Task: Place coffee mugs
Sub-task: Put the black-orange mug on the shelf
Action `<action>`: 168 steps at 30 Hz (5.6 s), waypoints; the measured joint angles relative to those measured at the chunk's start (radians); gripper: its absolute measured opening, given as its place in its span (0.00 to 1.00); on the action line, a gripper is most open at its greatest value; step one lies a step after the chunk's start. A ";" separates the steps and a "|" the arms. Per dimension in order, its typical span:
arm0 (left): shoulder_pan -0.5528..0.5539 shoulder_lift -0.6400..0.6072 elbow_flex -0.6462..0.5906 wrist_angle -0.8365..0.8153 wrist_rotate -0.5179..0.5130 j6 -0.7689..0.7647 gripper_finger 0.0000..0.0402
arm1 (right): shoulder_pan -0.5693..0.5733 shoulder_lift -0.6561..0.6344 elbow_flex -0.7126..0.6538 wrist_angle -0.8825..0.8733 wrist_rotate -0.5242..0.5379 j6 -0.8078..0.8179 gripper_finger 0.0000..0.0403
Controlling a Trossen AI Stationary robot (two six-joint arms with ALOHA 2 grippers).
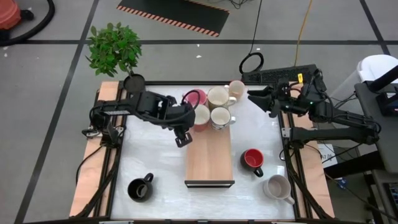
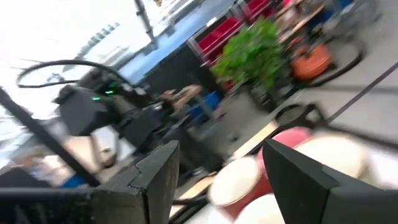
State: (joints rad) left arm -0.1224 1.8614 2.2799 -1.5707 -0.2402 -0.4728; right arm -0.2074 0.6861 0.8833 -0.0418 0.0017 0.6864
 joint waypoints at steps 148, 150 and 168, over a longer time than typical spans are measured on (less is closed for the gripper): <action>0.104 -0.715 -0.911 0.474 -0.005 0.023 0.27 | 0.680 0.576 0.634 -1.483 0.008 0.543 0.12; 0.103 -0.715 -0.911 0.474 -0.012 0.021 0.27 | 0.680 0.591 0.653 -1.477 -0.003 0.470 0.12; 0.101 -0.715 -0.911 0.477 -0.050 0.032 0.27 | 0.523 0.873 0.854 -1.363 -0.058 0.052 0.12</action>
State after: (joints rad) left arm -0.0216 1.1469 1.3685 -1.0939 -0.2901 -0.4404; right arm 0.3156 1.5589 1.7377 -1.4048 -0.0560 0.7380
